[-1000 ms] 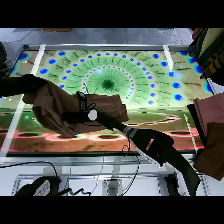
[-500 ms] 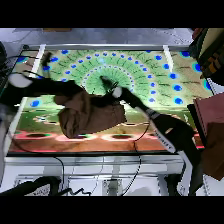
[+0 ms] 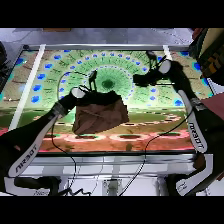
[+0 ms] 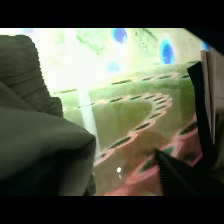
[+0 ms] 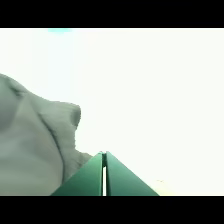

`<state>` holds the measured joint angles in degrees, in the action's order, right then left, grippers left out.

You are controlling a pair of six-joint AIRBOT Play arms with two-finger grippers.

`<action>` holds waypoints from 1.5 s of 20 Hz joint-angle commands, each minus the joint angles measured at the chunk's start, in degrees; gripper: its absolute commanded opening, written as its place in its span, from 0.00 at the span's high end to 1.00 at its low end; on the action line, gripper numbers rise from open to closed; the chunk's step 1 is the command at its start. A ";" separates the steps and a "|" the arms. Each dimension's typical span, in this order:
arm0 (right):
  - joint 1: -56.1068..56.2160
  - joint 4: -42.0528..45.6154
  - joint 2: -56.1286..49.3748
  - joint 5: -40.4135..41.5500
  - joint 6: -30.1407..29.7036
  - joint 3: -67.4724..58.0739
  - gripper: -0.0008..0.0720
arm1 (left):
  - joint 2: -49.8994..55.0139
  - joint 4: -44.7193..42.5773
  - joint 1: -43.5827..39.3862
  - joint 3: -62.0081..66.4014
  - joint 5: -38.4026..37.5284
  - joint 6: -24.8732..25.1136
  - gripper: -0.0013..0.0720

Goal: Fold the clothes and pants, and hang the long-sleeved shirts on hangers.

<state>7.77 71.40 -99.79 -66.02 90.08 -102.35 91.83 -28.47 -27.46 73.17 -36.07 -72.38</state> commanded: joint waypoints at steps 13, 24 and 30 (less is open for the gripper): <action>-15.52 -23.39 2.58 -16.37 -34.88 19.58 0.88 | -13.07 -0.04 13.86 0.02 -1.16 12.72 0.52; 9.79 -7.13 2.58 12.48 -27.52 21.57 0.05 | -13.57 -0.04 14.36 0.00 -3.93 12.87 0.52; 7.98 0.15 2.67 5.55 -24.50 18.73 0.07 | -13.55 -0.04 14.36 0.00 -3.93 12.85 0.52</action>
<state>16.21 65.43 -97.17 -56.82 63.68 -81.93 78.32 -28.51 -13.17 73.17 -39.97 -59.57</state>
